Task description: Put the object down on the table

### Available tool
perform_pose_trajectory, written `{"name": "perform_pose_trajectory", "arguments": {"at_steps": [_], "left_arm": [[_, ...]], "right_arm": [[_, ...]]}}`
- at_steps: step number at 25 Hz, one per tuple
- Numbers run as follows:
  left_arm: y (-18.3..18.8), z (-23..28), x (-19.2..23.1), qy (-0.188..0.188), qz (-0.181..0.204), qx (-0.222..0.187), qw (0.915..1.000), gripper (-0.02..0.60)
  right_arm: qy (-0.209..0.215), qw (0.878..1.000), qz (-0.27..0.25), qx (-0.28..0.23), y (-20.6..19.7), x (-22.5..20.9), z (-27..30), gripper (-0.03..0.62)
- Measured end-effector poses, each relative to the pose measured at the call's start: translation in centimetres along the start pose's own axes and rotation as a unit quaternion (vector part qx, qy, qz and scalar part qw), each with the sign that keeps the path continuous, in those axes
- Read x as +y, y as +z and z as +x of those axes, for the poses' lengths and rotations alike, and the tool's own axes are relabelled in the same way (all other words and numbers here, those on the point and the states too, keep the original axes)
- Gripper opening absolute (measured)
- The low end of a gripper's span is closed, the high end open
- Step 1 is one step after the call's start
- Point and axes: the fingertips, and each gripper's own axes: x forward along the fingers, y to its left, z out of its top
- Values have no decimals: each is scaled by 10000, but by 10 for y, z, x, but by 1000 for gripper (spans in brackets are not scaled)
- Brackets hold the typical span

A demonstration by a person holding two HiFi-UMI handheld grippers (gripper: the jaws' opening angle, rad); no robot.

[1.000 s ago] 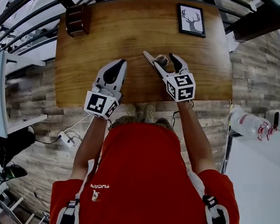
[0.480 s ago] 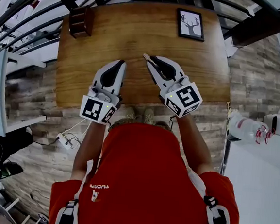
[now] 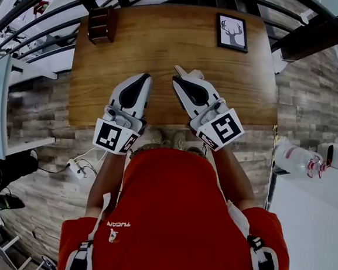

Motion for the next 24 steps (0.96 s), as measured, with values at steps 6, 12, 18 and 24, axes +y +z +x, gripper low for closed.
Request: {"name": "perform_pose_trajectory", "arguments": {"at_steps": [6,12,18,24], "left_arm": [[3,-2,-4,0,32,-9,10000,9],[4,0,-6,-42,69,-15,10000,9],[4,3,-8,-85,81,-16,9999,9],[2,3,-9,-99,75,9,9999,9]], "right_arm": [[48,9999,-154,20,4,6,1,25],[54,9997,-244,-25,8,5,1,25],[22,9997,-255,-34,9,3,-2,25],[-59,9997,-229,-28,8,-2,-5,25]]}}
